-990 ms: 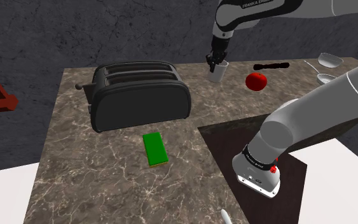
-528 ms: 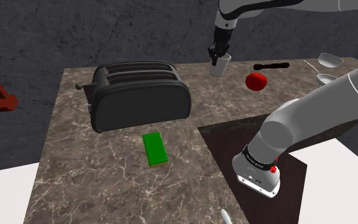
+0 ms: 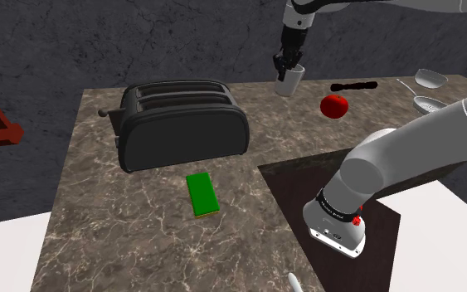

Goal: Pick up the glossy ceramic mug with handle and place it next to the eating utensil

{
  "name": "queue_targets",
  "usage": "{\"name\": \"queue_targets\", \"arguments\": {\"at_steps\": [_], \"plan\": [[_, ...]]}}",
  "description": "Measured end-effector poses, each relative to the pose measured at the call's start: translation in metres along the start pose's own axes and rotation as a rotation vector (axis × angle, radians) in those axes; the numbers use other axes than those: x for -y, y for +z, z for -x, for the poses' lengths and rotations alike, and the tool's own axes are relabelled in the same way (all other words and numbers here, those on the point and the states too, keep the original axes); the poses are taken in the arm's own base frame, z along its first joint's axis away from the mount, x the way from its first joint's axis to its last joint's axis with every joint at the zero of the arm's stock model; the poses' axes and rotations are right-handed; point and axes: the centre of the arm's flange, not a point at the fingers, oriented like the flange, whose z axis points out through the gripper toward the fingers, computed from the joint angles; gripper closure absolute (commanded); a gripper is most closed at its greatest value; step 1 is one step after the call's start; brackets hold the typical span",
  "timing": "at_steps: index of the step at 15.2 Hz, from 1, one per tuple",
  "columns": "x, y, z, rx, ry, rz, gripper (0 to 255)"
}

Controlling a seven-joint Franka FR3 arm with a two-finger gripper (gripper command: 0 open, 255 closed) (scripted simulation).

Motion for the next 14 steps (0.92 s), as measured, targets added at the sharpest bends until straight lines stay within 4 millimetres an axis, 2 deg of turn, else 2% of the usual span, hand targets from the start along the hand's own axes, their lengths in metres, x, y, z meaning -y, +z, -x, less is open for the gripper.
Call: {"name": "queue_targets", "arguments": {"at_steps": [4, 7, 14], "plan": [[0.041, 0.004, 0.029, 0.000, 0.000, 0.000, 255], [0.077, 0.001, 0.052, 0.000, -0.001, 0.000, 255], [0.147, -0.004, 0.107, -0.001, -0.001, 0.000, 255]]}}
